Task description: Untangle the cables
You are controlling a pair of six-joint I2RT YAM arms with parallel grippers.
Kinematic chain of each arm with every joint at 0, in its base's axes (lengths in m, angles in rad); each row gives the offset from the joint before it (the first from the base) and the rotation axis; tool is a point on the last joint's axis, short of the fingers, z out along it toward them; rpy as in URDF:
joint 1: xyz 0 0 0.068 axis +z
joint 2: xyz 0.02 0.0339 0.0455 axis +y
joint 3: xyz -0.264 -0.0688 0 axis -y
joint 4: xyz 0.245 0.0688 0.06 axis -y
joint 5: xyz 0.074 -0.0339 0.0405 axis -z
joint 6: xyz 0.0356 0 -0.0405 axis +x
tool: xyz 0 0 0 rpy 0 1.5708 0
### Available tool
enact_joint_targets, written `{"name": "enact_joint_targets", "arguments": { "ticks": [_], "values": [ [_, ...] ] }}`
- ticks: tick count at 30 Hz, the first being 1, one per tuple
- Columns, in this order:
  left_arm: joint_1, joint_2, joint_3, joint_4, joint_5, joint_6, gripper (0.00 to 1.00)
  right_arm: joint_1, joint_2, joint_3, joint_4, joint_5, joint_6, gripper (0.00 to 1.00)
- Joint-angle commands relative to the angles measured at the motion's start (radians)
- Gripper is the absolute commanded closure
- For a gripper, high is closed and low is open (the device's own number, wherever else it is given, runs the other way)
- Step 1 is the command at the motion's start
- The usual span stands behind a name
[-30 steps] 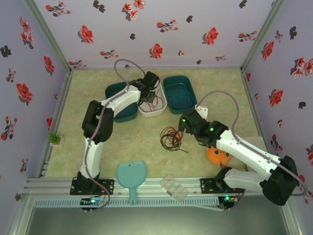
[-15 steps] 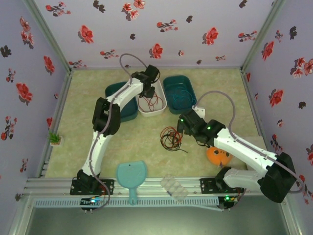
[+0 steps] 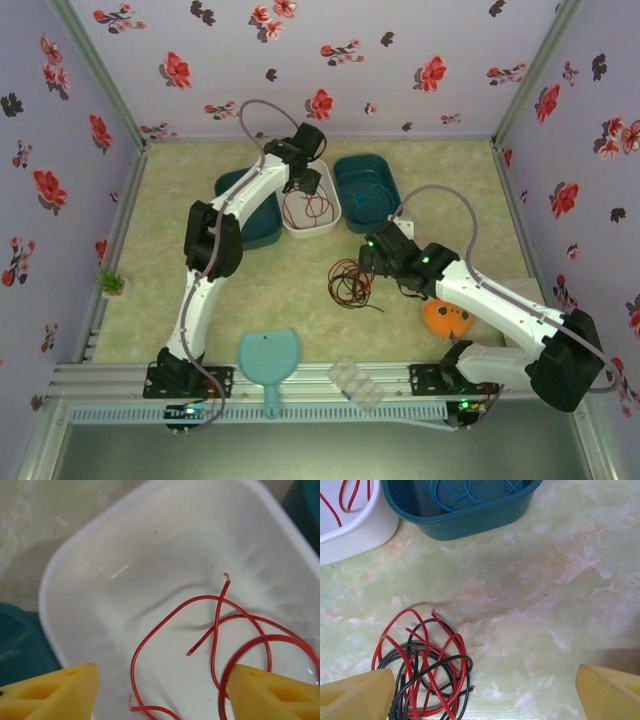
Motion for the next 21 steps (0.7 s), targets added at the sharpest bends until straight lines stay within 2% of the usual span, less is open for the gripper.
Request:
{"name": "enact_joint_targets", "arguments": {
  "ticks": [1, 8, 13, 21],
  "values": [
    [0.0, -0.094, -0.035, -0.013, 0.014, 0.003, 0.28, -0.004, 0.01, 0.036, -0.001, -0.005, -0.012, 0.07],
    [-0.015, -0.215, -0.18, 0.048, 0.051, -0.015, 0.27, -0.004, 0.028, 0.052, -0.009, -0.007, -0.014, 0.14],
    [-0.024, -0.295, -0.281, 0.099, 0.096, -0.039, 0.27, -0.004, 0.033, 0.059, -0.033, -0.007, -0.006, 0.24],
    [-0.069, -0.504, -0.616, 0.337, 0.281, -0.12, 0.28, -0.011, 0.0, 0.026, -0.023, -0.105, 0.022, 0.39]
  ]
}}
